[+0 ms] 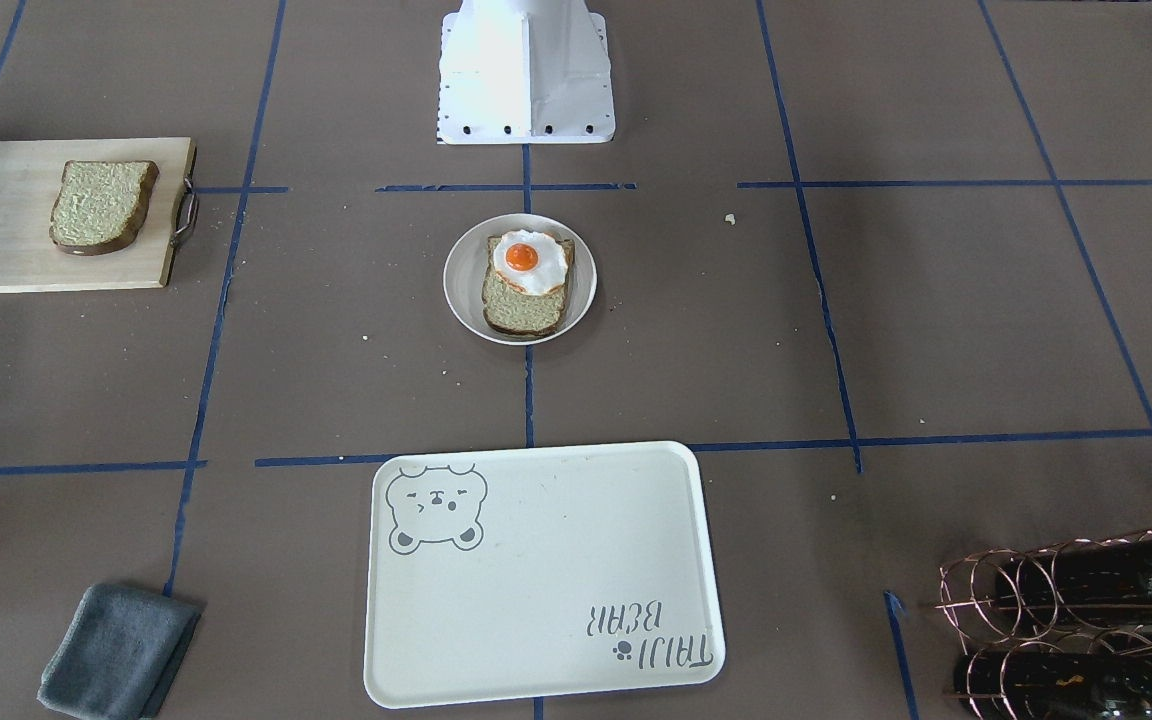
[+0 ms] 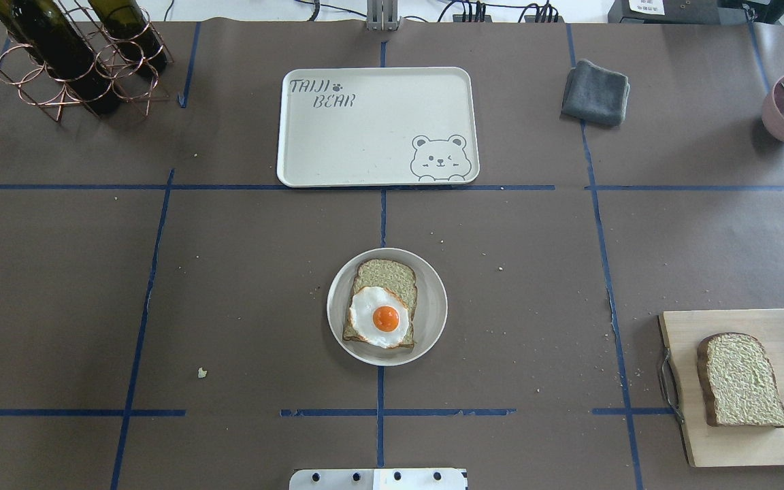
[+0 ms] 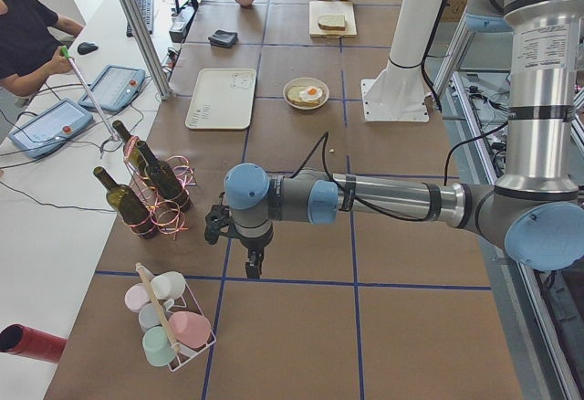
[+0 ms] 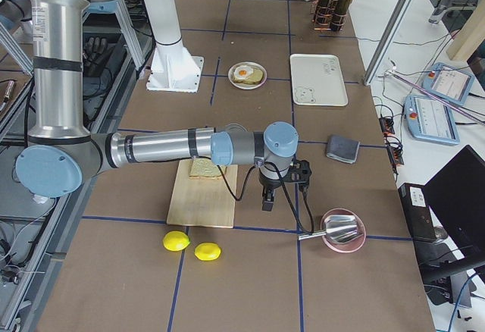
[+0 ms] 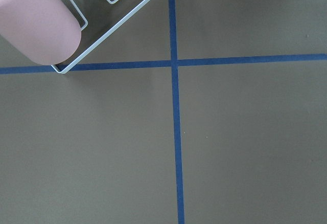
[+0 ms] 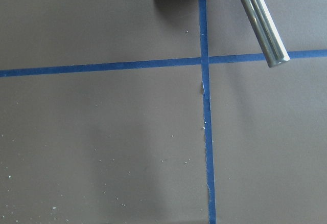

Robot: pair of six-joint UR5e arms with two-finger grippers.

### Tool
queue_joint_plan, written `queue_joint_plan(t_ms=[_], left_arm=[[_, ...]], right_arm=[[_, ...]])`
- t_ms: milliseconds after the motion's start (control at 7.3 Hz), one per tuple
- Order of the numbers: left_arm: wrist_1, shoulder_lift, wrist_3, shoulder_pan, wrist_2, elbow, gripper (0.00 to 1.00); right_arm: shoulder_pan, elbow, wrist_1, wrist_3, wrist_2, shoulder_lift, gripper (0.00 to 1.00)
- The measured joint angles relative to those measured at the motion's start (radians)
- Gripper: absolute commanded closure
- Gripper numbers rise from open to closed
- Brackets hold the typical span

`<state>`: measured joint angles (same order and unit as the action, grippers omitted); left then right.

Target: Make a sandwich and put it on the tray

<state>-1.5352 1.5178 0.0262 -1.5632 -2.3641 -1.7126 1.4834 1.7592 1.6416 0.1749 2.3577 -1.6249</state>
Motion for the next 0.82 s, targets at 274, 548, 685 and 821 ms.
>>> queue_joint_plan(t_ms=[274, 548, 685, 821], left_arm=[[-0.007, 0.000, 0.032, 0.000, 0.047, -0.016, 0.00], [0.001, 0.009, 0.049, 0.002, 0.072, -0.033, 0.00], [0.002, 0.014, 0.046, 0.005, 0.072, -0.039, 0.00], [0.001, 0.018, 0.048, 0.009, 0.067, -0.042, 0.00]], right_arm=[[0.000, 0.006, 0.000, -0.003, -0.002, -0.002, 0.00], [0.000, 0.006, 0.002, -0.005, 0.014, -0.002, 0.00], [0.001, 0.003, 0.003, -0.003, 0.043, -0.006, 0.00], [0.001, 0.004, 0.002, 0.000, 0.087, -0.013, 0.00]])
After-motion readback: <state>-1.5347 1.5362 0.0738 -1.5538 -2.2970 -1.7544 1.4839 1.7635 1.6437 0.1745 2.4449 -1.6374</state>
